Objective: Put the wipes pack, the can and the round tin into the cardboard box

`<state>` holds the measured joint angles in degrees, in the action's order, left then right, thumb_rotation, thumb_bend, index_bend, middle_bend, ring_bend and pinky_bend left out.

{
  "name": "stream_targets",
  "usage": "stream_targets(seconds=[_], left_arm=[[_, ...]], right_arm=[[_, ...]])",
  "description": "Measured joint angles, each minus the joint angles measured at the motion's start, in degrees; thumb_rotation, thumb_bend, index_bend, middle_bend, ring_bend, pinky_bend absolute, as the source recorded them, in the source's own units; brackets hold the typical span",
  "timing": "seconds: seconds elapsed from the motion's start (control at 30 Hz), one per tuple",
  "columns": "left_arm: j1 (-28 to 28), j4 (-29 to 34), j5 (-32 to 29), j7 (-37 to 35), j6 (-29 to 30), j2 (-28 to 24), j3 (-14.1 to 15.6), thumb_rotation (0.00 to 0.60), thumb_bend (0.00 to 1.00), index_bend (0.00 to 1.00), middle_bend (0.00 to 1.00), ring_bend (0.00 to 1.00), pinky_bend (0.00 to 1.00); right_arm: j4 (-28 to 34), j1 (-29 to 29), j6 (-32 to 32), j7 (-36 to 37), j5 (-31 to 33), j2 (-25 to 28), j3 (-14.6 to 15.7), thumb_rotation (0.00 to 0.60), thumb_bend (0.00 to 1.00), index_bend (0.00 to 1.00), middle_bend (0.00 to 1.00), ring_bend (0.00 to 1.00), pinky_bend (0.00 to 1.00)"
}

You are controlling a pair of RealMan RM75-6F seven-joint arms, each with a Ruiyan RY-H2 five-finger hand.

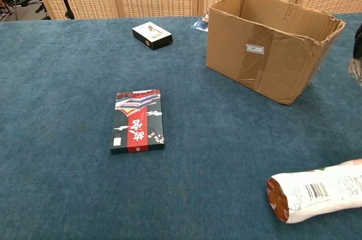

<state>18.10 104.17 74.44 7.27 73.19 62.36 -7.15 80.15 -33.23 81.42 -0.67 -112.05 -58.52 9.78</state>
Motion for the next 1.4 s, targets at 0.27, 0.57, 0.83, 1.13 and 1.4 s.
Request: stream_targets(seconds=[0.27,0.57,0.83,1.13,1.4], left_arm=[[0.22,0.35,0.23,0.74,-0.11,0.25,0.14,0.600,0.00,0.00,0.00,0.00,0.00],[0.24,0.61,0.12,1.15,0.17,0.32,0.05,0.600,0.00,0.00,0.00,0.00,0.00],[0.41,0.16,-0.81,0.59,-0.51,0.12,-0.17,0.600,0.00,0.00,0.00,0.00,0.00],[0.90,-0.66,-1.90,-1.26,-2.25,-0.34,-0.41,0.600,0.00,0.00,0.00,0.00,0.00],[0.97,-0.67,-1.82,-1.60,-2.34,-0.61,-0.36,0.600,0.00,0.00,0.00,0.00,0.00]], right_arm=[[5.77,0.14,5.02,3.77,2.89,4.50,-5.37,0.600,0.62,0.58,0.55,0.41,0.27],[12.03,-8.60,-11.26,3.96,18.85,3.51,-14.52,0.600,0.64,0.58,0.55,0.41,0.27],[11.53,-16.81,-24.82,-5.61,35.75,-5.08,-21.48,0.600,0.65,0.58,0.55,0.41,0.27],[6.83,-19.74,-30.67,-12.72,44.82,-11.49,-22.62,0.600,0.46,0.40,0.24,0.27,0.27],[5.98,-20.26,-33.74,-16.89,50.27,-11.74,-21.76,0.600,0.22,0.14,0.00,0.05,0.22]])
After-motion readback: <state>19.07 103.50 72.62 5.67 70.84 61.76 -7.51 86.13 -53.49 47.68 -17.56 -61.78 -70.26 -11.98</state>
